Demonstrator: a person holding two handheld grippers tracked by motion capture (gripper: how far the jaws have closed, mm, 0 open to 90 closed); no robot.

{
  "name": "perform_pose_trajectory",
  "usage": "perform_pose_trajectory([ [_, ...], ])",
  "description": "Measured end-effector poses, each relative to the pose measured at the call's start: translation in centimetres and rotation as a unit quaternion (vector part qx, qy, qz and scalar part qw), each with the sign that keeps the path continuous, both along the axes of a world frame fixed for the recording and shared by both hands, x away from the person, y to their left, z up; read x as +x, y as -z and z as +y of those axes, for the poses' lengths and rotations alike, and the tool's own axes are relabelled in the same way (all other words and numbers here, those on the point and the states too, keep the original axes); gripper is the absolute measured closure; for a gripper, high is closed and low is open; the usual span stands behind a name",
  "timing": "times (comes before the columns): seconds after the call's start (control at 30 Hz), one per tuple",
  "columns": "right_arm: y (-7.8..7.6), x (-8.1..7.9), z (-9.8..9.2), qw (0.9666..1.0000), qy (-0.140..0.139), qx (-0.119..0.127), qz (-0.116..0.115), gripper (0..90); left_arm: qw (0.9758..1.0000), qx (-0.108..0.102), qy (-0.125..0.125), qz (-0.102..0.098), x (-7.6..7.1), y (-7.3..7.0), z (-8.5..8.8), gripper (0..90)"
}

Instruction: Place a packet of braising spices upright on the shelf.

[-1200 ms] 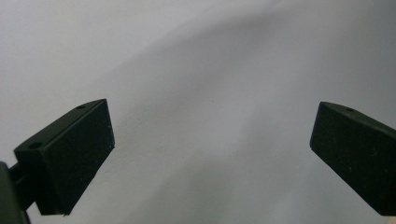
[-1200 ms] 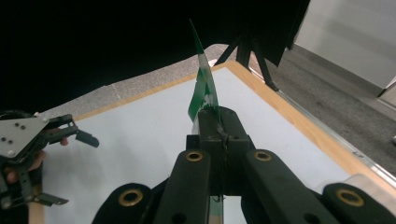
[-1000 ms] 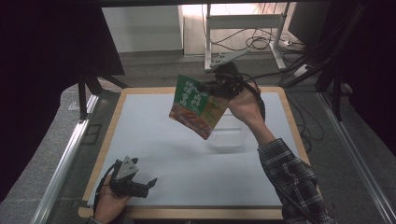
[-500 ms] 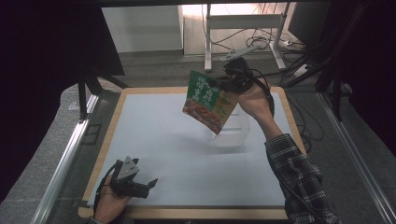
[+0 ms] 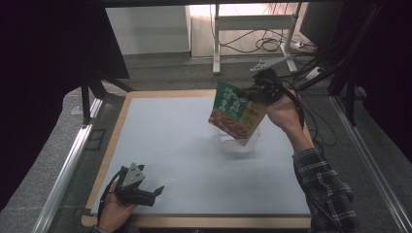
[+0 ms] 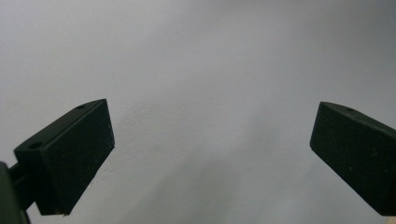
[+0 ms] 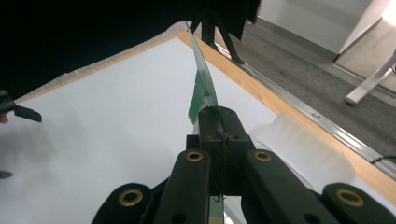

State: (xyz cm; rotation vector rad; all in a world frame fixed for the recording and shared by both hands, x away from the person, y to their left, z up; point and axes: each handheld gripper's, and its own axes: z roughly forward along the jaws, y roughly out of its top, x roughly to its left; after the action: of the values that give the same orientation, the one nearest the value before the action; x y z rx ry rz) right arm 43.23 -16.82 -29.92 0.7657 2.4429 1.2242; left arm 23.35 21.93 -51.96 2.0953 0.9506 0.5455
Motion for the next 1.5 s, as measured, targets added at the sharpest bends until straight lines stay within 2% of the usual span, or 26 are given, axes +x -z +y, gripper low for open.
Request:
perform_pose_trajectory([
  [0.23, 0.4, -0.3, -2.2, 0.9998, 0.020, -0.008, 0.005, 89.7, 1.0000, 0.000, 0.000, 0.000, 0.0, 0.0, 0.0, 0.0],
  [0.37, 0.5, -0.2, -2.4, 0.9996, 0.023, -0.013, 0.008, 89.7, 1.0000, 0.003, 0.001, 0.001, 0.0, 0.0, -0.1, 0.0],
  [0.47, 1.2, 0.1, -1.8, 0.9993, 0.023, -0.028, 0.011, 89.6, 1.0000, 0.003, 0.001, 0.000, -0.1, 0.0, -0.1, 0.0],
  [0.6, 1.5, 0.6, -1.4, 0.9992, 0.023, -0.029, 0.016, 89.5, 1.0000, 0.003, 0.002, 0.001, 0.0, 0.0, -0.1, 0.0],
  [0.77, 2.2, 0.8, -0.6, 0.9986, 0.017, -0.045, 0.022, 89.5, 1.0000, 0.004, 0.002, 0.001, 0.0, 0.0, -0.2, 0.0],
  [0.93, 3.1, 1.2, 0.3, 0.9986, 0.020, -0.043, 0.024, 89.5, 1.0000, 0.003, 0.002, 0.001, -0.1, 0.0, -0.2, 0.0],
  [1.13, 3.5, 1.6, 0.3, 0.9982, 0.034, -0.045, 0.020, 88.6, 1.0000, 0.002, 0.002, 0.000, -0.1, 0.0, -0.2, 0.0],
  [1.27, 3.4, 1.4, -0.2, 0.9987, 0.030, -0.041, 0.013, 79.4, 1.0000, 0.003, 0.002, 0.000, -0.1, 0.0, -0.2, 0.0],
  [1.3, 3.4, 1.4, -0.2, 0.9987, 0.030, -0.041, 0.013, 79.4, 1.0000, 0.003, 0.002, 0.000, -0.1, 0.0, -0.2, 0.0],
  [1.5, 2.7, 1.1, -0.5, 0.9989, 0.026, -0.035, -0.014, 66.3, 1.0000, 0.003, 0.002, 0.000, -0.1, 0.0, -0.2, 0.0],
])
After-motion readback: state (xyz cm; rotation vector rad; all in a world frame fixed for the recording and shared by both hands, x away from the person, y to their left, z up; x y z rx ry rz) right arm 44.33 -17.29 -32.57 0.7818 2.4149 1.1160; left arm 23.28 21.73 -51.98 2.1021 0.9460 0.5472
